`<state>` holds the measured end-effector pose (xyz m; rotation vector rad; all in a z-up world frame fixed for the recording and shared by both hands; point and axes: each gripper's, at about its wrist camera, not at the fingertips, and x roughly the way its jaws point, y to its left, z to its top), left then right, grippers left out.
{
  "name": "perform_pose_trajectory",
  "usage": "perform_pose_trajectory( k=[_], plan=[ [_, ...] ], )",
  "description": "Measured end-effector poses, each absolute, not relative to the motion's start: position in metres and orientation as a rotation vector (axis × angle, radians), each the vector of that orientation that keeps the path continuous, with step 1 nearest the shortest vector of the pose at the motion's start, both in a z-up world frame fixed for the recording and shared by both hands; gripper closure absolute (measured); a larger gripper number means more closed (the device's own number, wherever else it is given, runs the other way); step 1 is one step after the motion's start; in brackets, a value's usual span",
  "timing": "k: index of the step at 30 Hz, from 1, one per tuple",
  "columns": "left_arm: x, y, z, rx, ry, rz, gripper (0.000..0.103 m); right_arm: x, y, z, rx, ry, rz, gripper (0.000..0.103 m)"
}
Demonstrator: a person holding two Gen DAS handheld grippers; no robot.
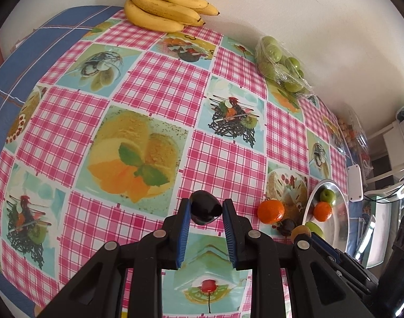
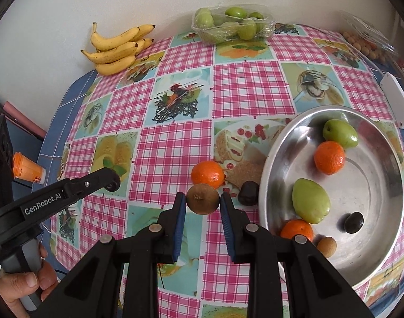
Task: Organize fruits
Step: 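Grasp the brown kiwi with the right tool while the left tool holds the plum, then carry the kiwi over the bowl and release it with the right tool while the left tool carries the plum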
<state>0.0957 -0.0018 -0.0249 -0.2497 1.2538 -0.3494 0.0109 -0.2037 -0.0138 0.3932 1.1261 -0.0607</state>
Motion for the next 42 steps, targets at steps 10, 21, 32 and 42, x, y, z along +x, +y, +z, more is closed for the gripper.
perform_pose_trajectory(
  k=[10,21,32,42],
  plan=[
    [0.081,-0.044,-0.019,-0.157,1.248,-0.417,0.077,-0.008,-0.255,-0.015,0.494,1.102,-0.158,0.076],
    [0.06,-0.098,-0.013,-0.066,1.233,-0.516,0.077,-0.039,-0.325,-0.019,0.658,1.058,-0.305,0.076],
    [0.032,-0.15,-0.006,-0.015,1.201,-0.652,0.077,-0.067,-0.369,-0.023,0.76,1.025,-0.393,0.076],
    [0.011,-0.189,-0.012,0.038,1.215,-0.734,0.077,-0.074,-0.38,-0.029,0.773,1.04,-0.415,0.075]
  ],
)
